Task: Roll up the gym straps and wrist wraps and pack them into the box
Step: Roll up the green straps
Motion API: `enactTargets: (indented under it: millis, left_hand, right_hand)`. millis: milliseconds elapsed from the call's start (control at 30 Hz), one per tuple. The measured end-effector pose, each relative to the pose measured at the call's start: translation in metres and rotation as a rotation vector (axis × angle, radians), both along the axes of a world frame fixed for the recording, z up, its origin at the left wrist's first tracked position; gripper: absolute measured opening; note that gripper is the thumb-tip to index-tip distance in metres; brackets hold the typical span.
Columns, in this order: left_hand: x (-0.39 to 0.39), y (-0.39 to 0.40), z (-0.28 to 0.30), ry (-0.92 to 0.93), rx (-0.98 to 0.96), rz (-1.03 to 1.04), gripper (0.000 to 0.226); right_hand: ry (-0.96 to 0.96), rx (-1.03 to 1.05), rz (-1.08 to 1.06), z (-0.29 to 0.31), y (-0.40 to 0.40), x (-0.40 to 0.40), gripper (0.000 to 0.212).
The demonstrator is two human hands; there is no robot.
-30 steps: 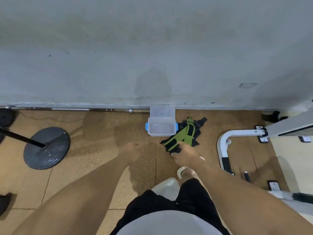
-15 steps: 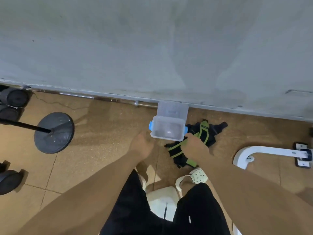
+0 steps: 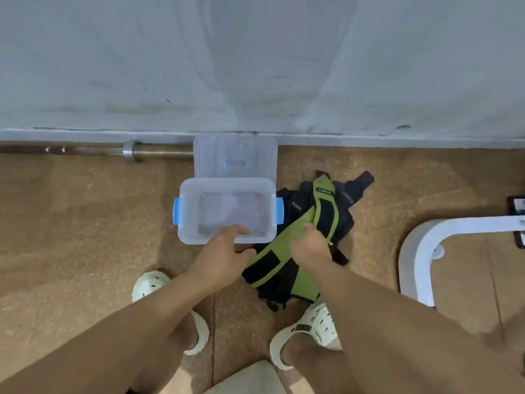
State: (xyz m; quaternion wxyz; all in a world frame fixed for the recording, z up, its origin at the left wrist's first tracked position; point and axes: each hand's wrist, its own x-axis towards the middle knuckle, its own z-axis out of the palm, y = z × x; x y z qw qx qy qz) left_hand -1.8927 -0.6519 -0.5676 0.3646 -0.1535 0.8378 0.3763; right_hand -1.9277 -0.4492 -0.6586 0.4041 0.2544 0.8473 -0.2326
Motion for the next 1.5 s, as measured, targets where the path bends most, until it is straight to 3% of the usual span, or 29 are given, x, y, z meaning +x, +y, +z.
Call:
enactTargets:
  millis: [167,300,400,600,767,900,967,1000,1100,1167,1267,1400,1500]
  left_hand:
    - [-0.028,0.019,-0.029,-0.059,-0.085,-0.423,0.064]
    - [-0.022,0.038,-0.019,0.082,-0.137,-0.591,0.043]
    - [-0.002,0.043,-0.008,0.132,-0.218,-0.71,0.041]
    - [0.045,0.052,0.035,0.23,-0.197,-0.668,0.041]
    - [0.081,0.049,0.037,0.166,-0.246,-0.776,0.063]
    - [0.1,0.048,0.039,0.151,-0.305,-0.8,0.064]
    - [0.108,0.049,0.046,0.174,-0.296,-0.794,0.068]
    - [0.111,0.049,0.05,0.187,-0.293,-0.8,0.068]
    - [0.118,0.053,0.068,0.23,-0.27,-0.804,0.067]
    - [0.119,0.054,0.071,0.307,-0.21,-0.783,0.063]
    - [0.118,0.048,0.044,0.388,-0.13,-0.691,0.055]
    - [0.097,0.042,-0.007,0.169,-0.323,-0.794,0.063]
    - [0.08,0.047,-0.016,0.218,-0.262,-0.763,0.069]
  right_hand:
    - [0.031,0.153,-0.375,-0.111,0.015,0.004,0.11]
    - [0.0,0.227,-0.547,-0.171,0.002,0.013,0.137]
    - [0.135,0.227,-0.61,-0.183,-0.009,0.018,0.099]
    - [0.255,0.208,-0.569,-0.151,0.013,0.034,0.054]
    - [0.263,0.058,-0.406,-0.089,0.039,0.06,0.078]
    - [0.251,-0.262,-0.307,-0.041,0.05,0.079,0.095]
    - [0.279,-0.235,-0.168,-0.024,0.055,0.089,0.097]
    - [0.311,-0.173,-0.091,-0.02,0.059,0.092,0.088]
    - [0.422,-0.113,-0.025,-0.017,0.07,0.097,0.034]
    - [0.441,-0.138,-0.024,-0.011,0.071,0.106,0.024]
    - [0.39,-0.162,-0.061,-0.02,0.068,0.116,0.046]
    - [0.328,-0.273,-0.217,-0.066,0.065,0.101,0.078]
    - [0.318,-0.292,-0.41,-0.104,0.051,0.087,0.085]
